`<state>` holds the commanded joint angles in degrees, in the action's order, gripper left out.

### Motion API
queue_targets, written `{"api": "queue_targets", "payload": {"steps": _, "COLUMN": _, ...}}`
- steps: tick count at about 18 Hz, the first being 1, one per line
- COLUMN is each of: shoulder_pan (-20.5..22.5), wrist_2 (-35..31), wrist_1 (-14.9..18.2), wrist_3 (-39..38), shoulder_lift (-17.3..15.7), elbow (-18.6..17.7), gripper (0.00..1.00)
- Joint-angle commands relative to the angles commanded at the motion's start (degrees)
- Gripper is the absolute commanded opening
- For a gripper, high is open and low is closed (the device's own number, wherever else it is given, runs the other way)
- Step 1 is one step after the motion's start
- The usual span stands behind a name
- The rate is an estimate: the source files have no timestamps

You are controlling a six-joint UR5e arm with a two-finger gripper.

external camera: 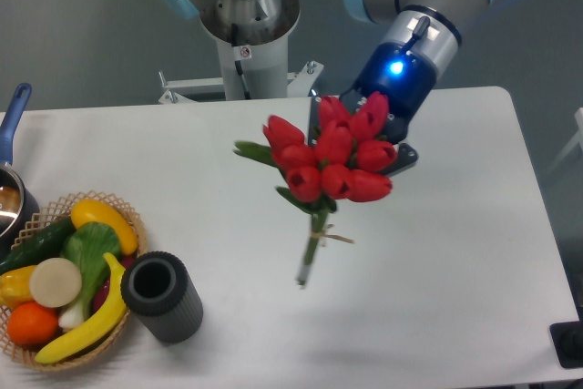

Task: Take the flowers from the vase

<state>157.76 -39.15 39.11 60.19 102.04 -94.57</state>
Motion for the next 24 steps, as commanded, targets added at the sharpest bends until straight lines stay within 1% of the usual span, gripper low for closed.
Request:
{"api": "queue_targets", "payload": {"steps": 1, "shoulder_pan": -0.17, "wrist_2": -5.96, "wrist_1": 0.17, "wrist_3": 0.54, "shoulder_lift": 0.09, "elbow": -0.52, "gripper": 0.21}}
{"api": "queue_targets", "payload": {"steps": 2, "shoulder_pan": -0.35, "wrist_2": -9.07, "wrist_1": 0.18, "wrist_3": 0.80, "shoulder_lift": 0.26, "elbow": -0.62, "gripper": 0.21}}
{"api": "queue_targets", "payload": {"steps": 3, "shoulder_pan": -0.44, "wrist_2": -11.36, "wrist_1": 0.18, "wrist_3": 1.33, "shoulder_lift": 0.70, "elbow": -0.53, "gripper": 0.20}}
{"api": "queue_targets", "payload": {"steps": 4, "shoulder_pan": -0.44, "wrist_2": -14.60, "wrist_1": 0.26, "wrist_3": 1.77, "shoulder_lift": 1.14, "elbow": -0.44, "gripper": 0.15}}
{"api": "queue_targets", "payload": {"steps": 5, "shoulder_pan": -0.44, "wrist_2": -16.72, "wrist_1": 0.35, "wrist_3": 2.03, "shoulder_lift": 1.40, "elbow": -0.79, "gripper": 0.13}}
{"api": "queue_targets", "payload": {"steps": 8, "shoulder_pan": -0.53, "wrist_2": -23.05, "wrist_1": 0.35, "wrist_3": 3.00, "shoulder_lift": 1.76, "elbow": -1.76, "gripper": 0.15}}
{"api": "queue_targets", "payload": {"steps": 9, "shoulder_pan": -0.88, "wrist_2": -25.42, "wrist_1": 0.35, "wrist_3": 3.70, "shoulder_lift": 3.41, "elbow": -1.67, "gripper": 0.16}}
{"api": "queue_targets", "payload": {"steps": 11, "shoulder_pan": -1.32, "wrist_2": -29.38, "wrist_1": 0.26, "wrist_3": 4.58, "shoulder_lift": 5.96, "elbow": 0.43, "gripper": 0.18}}
{"api": "queue_targets", "payload": {"steps": 13, "shoulder_pan": -3.07, "wrist_2": -33.42, "wrist_1": 0.79, "wrist_3": 4.58, "shoulder_lift": 8.69, "elbow": 4.46, "gripper": 0.21}}
{"api": "queue_targets", "payload": {"steps": 14, "shoulder_pan": -3.86, "wrist_2": -36.23, "wrist_1": 1.57, "wrist_3": 4.58, "shoulder_lift": 9.83, "elbow": 5.70, "gripper": 0.21}}
{"api": "queue_targets", "payload": {"steps": 15, "shoulder_pan": -4.48, "wrist_2": -39.13, "wrist_1": 3.24, "wrist_3": 4.85, "shoulder_lift": 10.71, "elbow": 7.02, "gripper": 0.21}}
{"api": "queue_targets", "payload": {"steps": 17, "shoulder_pan": -5.62, "wrist_2": -41.70, "wrist_1": 9.11, "wrist_3": 5.37, "shoulder_lift": 12.21, "elbow": 10.35, "gripper": 0.21}}
{"api": "queue_targets", "payload": {"steps": 18, "shoulder_pan": -5.71, "wrist_2": -41.88, "wrist_1": 11.66, "wrist_3": 5.38, "shoulder_lift": 12.30, "elbow": 11.59, "gripper": 0.21}}
{"api": "queue_targets", "payload": {"steps": 19, "shoulder_pan": -5.71, "wrist_2": -42.23, "wrist_1": 13.43, "wrist_3": 5.38, "shoulder_lift": 12.39, "elbow": 12.12, "gripper": 0.21}}
{"api": "queue_targets", "payload": {"steps": 20, "shoulder_pan": -5.80, "wrist_2": -43.19, "wrist_1": 14.06, "wrist_3": 5.38, "shoulder_lift": 12.57, "elbow": 12.30, "gripper": 0.21}}
{"api": "queue_targets", "payload": {"steps": 24, "shoulder_pan": -5.89, "wrist_2": -46.62, "wrist_1": 13.98, "wrist_3": 5.38, "shoulder_lift": 13.80, "elbow": 11.52, "gripper": 0.21}}
